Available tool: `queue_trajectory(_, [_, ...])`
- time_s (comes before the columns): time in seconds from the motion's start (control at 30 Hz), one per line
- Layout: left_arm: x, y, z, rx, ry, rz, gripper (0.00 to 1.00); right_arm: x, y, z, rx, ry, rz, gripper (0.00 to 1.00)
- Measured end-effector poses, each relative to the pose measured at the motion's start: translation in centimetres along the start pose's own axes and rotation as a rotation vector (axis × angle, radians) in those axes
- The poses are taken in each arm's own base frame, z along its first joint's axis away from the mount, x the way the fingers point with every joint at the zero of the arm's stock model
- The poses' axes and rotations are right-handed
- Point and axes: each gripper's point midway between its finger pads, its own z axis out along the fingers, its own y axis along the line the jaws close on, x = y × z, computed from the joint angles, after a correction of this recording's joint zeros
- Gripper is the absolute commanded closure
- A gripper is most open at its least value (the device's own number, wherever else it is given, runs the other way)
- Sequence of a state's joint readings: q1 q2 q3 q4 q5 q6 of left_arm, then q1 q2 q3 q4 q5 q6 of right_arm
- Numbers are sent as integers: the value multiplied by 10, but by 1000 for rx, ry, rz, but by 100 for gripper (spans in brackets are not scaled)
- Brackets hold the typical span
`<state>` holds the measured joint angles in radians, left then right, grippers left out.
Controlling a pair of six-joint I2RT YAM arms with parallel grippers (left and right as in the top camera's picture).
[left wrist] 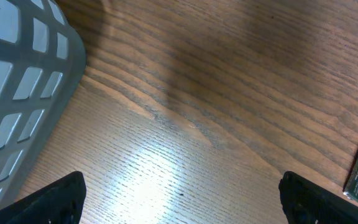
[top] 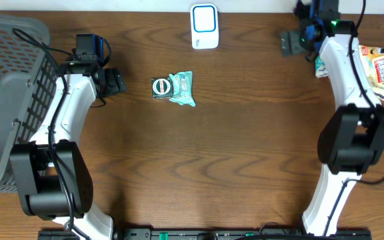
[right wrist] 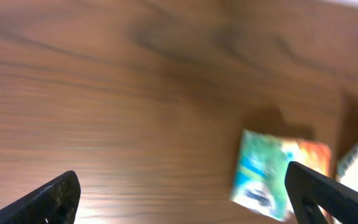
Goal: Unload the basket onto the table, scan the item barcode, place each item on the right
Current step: 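Carry the Kleenex pack right and drop it beside the orange pack, then reach the right gripper to the green wipes pack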
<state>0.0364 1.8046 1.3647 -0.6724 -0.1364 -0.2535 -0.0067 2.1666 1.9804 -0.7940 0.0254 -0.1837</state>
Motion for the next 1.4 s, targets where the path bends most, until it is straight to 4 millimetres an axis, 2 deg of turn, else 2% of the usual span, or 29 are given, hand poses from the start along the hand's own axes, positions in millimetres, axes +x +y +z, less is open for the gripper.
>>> queue_trajectory(0.13, [0, 0, 0, 0, 0, 0, 2, -28, 76, -38, -279, -105, -13, 1])
queue_trajectory(0.3, [0, 0, 0, 0, 0, 0, 2, -26, 161, -59, -581, -99, -49, 1])
queue_trajectory(0.37, [0, 0, 0, 0, 0, 0, 3, -18, 198, -66, -669, -67, -78, 1])
queue_trajectory(0.47, [0, 0, 0, 0, 0, 0, 3, -1, 240, -70, -734, -10, -124, 1])
queue_trajectory(0.67, [0, 0, 0, 0, 0, 0, 2, 43, 318, -62, -748, 114, -243, 1])
queue_trajectory(0.77, [0, 0, 0, 0, 0, 0, 3, 56, 340, -59, -744, 140, -277, 1])
queue_trajectory(0.87, [0, 0, 0, 0, 0, 0, 2, 62, 355, -60, -737, 138, -306, 1])
queue_trajectory(1.07, [0, 0, 0, 0, 0, 0, 3, 65, 366, -62, -713, 132, -326, 1])
queue_trajectory(1.17, [0, 0, 0, 0, 0, 0, 2, 55, 364, -59, -701, 106, -286, 1])
queue_trajectory(1.3, [0, 0, 0, 0, 0, 0, 2, 23, 358, -54, -698, 24, -144, 1])
queue_trajectory(1.4, [0, 0, 0, 0, 0, 0, 2, 20, 352, -52, -687, 42, -78, 1])
